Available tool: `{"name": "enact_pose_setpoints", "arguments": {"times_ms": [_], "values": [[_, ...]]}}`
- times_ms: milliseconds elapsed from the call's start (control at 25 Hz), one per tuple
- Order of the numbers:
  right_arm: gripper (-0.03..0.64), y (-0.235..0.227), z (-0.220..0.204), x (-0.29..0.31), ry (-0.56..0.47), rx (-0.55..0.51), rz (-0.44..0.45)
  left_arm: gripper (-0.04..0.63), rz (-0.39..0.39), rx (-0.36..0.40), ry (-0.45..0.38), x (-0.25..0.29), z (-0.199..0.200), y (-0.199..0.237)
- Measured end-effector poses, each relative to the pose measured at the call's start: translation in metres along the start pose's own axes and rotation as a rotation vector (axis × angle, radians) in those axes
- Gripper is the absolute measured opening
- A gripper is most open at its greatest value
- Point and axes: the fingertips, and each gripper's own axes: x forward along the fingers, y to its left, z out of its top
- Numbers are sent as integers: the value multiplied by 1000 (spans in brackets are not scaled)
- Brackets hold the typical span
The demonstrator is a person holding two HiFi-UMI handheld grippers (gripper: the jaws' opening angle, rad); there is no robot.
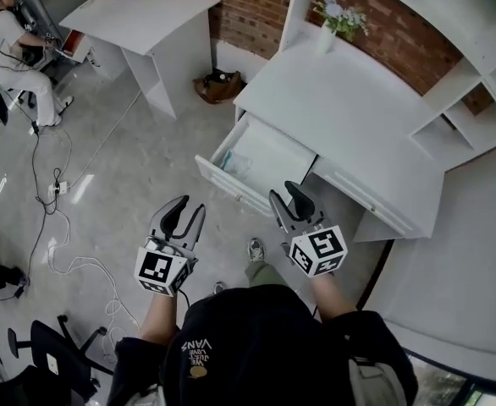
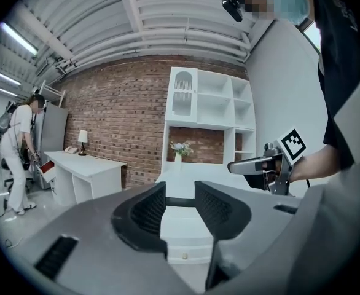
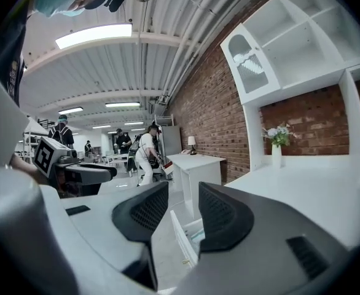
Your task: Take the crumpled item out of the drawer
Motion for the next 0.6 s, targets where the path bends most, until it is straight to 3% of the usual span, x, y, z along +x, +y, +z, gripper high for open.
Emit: {"name": "enact_pose_setpoints", "arguments": {"times_ms": [360, 600], "values": [[135, -60, 4, 80, 69, -93, 185, 126, 138, -28, -8, 76, 8, 21], [135, -81, -19, 125, 145, -147, 299, 126, 230, -45, 11, 102, 6, 36]]}}
